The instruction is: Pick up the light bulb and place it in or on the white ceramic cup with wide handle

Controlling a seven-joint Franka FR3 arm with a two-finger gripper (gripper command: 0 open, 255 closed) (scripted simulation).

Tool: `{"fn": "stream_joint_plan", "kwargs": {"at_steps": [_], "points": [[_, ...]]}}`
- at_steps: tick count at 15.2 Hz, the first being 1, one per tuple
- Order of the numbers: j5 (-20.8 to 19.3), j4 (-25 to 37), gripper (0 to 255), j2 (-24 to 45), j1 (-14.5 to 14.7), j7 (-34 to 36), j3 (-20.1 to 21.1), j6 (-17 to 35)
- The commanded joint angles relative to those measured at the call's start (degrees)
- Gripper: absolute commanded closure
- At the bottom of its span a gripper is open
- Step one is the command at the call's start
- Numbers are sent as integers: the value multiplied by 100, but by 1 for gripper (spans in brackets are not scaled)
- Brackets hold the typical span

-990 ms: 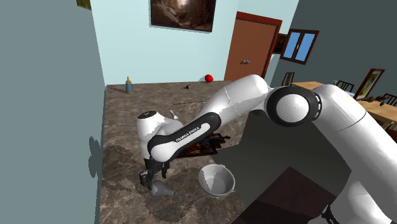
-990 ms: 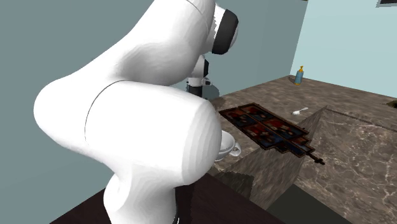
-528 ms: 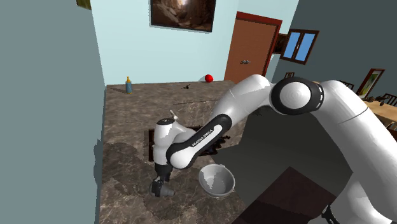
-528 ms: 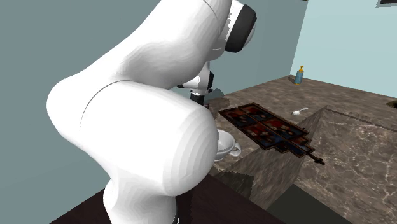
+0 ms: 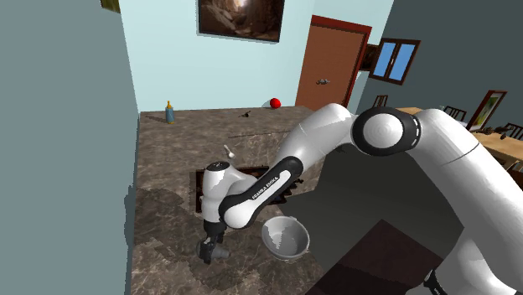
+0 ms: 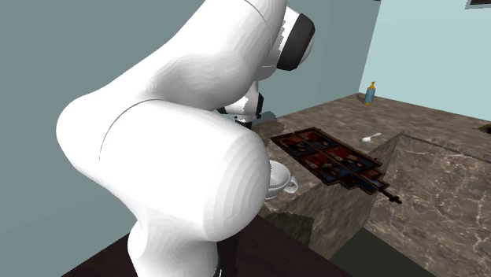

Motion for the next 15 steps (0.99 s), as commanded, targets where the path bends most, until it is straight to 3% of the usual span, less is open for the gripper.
{"fn": "stream_joint_plan", "kwargs": {"at_steps": [1,2,3,15], "points": [[0,0,0,0,0,0,0,1],[0,0,0,0,0,0,0,1],[0,0,255,0,0,0,0,1],[48,-99,255,-191,-57,-5,70,-98]]}}
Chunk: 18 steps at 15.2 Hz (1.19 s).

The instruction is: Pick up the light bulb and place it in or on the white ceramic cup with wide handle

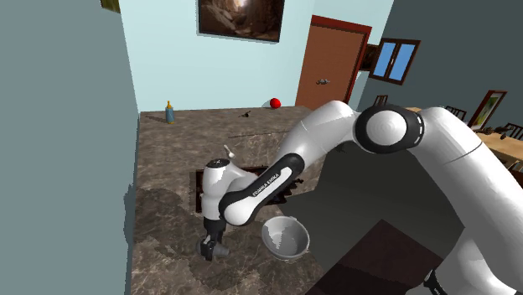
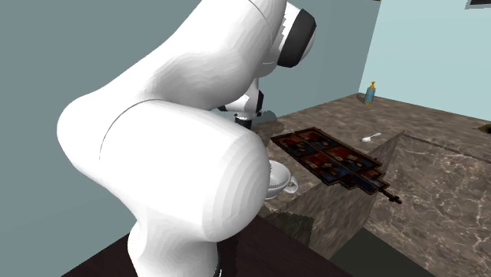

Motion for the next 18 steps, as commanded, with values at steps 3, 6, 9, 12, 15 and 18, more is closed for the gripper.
{"fn": "stream_joint_plan", "kwargs": {"at_steps": [3,6,9,12,15,18], "points": [[67,-124,255,-250,-75,-6,94,-132],[123,-198,255,-431,-132,-17,167,-244],[183,-260,255,-607,-188,-32,240,-362],[246,-309,255,-778,-244,-49,314,-485],[311,-347,255,-944,-298,-68,387,-613],[379,-373,255,-1105,-351,-89,459,-747]]}}
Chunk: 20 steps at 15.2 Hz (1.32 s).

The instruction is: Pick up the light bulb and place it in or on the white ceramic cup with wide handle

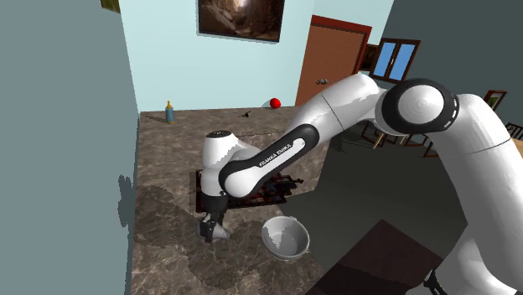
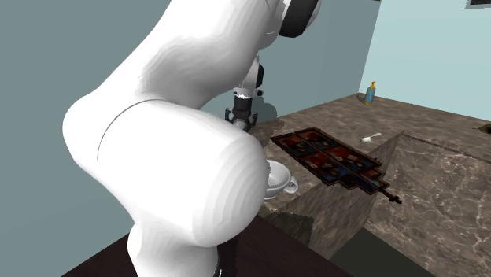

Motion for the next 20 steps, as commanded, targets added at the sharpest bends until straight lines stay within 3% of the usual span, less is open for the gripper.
{"fn": "stream_joint_plan", "kwargs": {"at_steps": [1,8,20], "points": [[47,8,255,-98,-30,-16,47,-105],[210,3,255,-443,-141,-70,204,-435],[1045,-3085,255,-2422,-2006,-1340,762,741]]}}
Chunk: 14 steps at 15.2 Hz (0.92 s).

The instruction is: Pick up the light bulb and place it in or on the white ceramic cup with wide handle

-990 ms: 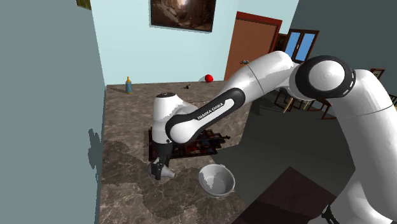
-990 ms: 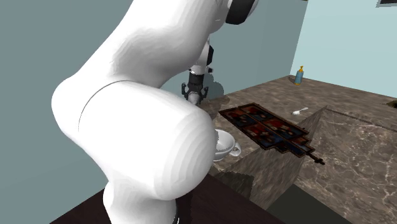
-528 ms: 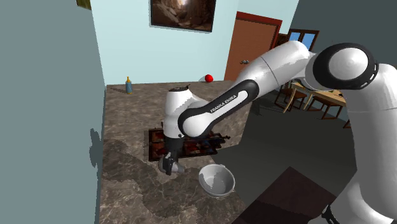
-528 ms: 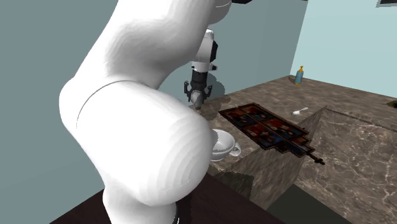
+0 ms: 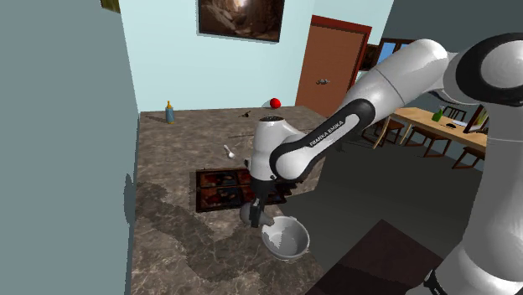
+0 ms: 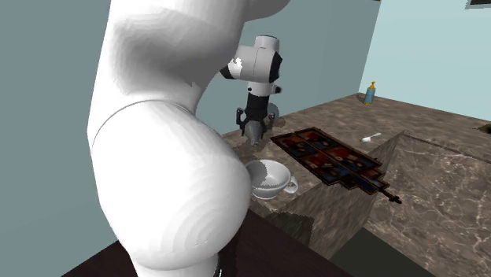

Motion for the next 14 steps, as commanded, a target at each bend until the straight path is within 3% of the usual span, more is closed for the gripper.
{"fn": "stream_joint_plan", "kwargs": {"at_steps": [1,8,14], "points": [[232,-467,255,-353,-339,-339,115,153],[1269,-1773,255,-1494,-1336,-1807,374,478],[656,-1788,255,-918,-1153,-1408,103,956]]}}
